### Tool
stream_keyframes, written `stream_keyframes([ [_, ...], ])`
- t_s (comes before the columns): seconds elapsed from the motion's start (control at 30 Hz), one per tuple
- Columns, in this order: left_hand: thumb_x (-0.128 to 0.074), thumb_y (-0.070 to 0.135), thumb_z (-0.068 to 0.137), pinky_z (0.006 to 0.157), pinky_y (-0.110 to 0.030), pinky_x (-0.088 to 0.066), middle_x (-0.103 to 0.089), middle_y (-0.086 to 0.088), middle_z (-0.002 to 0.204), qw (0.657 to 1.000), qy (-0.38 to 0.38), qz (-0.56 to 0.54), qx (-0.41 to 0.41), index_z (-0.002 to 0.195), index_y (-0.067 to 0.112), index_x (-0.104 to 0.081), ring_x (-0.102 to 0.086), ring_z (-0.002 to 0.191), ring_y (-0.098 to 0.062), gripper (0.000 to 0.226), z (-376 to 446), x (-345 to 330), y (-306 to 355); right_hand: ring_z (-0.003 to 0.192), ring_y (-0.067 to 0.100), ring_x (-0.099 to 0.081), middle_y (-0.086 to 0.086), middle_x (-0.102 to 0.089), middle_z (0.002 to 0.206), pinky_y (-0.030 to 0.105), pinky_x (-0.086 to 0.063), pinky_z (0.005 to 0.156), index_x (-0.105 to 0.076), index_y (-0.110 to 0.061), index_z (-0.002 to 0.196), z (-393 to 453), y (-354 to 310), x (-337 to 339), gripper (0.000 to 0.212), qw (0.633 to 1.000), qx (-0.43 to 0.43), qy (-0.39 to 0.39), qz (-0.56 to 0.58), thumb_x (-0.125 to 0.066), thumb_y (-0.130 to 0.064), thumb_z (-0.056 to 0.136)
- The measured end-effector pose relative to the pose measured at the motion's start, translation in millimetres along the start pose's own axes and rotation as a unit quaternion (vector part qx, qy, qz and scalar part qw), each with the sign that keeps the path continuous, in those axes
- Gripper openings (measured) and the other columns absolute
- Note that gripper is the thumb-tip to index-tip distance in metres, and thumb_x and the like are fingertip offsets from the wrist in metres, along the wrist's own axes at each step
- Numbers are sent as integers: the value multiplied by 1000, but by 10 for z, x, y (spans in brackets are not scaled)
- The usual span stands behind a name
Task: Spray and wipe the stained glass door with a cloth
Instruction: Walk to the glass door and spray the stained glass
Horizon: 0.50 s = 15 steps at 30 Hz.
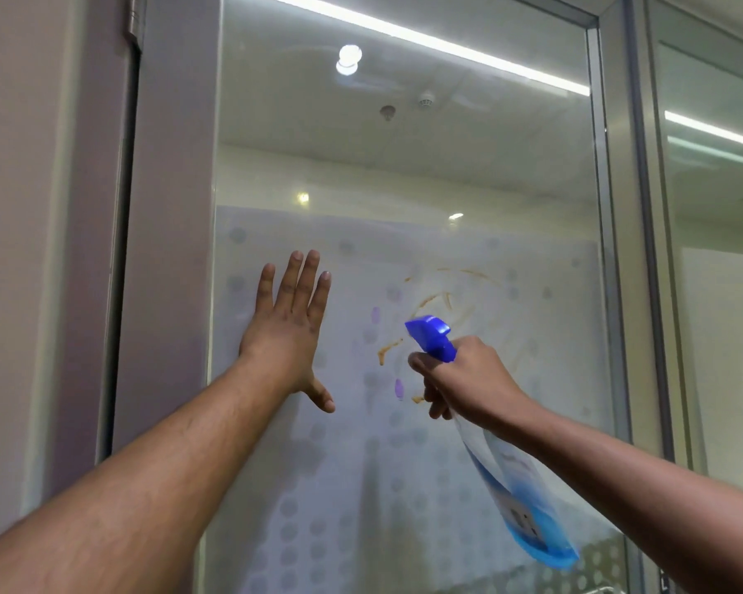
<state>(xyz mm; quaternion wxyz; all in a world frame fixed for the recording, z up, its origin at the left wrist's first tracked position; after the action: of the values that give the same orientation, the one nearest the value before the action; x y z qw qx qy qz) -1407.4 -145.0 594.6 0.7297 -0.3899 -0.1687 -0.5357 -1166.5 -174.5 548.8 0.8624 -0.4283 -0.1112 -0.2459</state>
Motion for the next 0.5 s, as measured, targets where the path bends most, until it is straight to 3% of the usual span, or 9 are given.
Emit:
stream_keyframes([
  [0.2,-64,105,47,121,-67,24,60,-28,150,1000,0,0,-1,149,1,47,57,138,-45,183,-9,7,4,45,16,-72,6,-72,56,20,-48,45,-63,1,70,-215,251,-12,40,989,37,-71,-120,-65,-35,87],
  [0.37,-63,105,47,124,-67,21,58,-29,151,1000,3,4,-2,148,0,46,55,140,-46,182,-13,3,10,45,17,-71,18,-71,62,25,-48,49,-53,-7,67,-256,437,61,39,978,35,-85,-185,-62,-40,85],
  [0.5,-62,105,48,124,-68,21,59,-29,151,1000,7,6,-3,146,-1,48,54,141,-46,181,-12,-5,9,44,16,-71,9,-65,52,21,-44,45,-51,-10,65,-230,632,243,41,975,24,-82,-205,-63,-44,84],
])
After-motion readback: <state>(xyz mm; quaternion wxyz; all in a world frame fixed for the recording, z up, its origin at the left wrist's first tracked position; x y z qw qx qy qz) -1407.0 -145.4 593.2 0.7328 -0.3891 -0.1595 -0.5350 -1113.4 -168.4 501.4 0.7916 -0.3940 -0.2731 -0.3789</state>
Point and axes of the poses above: each hand's wrist, its own z-axis towards the middle knuckle, its own x-axis out of the back of the hand, y = z × x, the point moved 2 cm from there along z, towards the middle knuckle
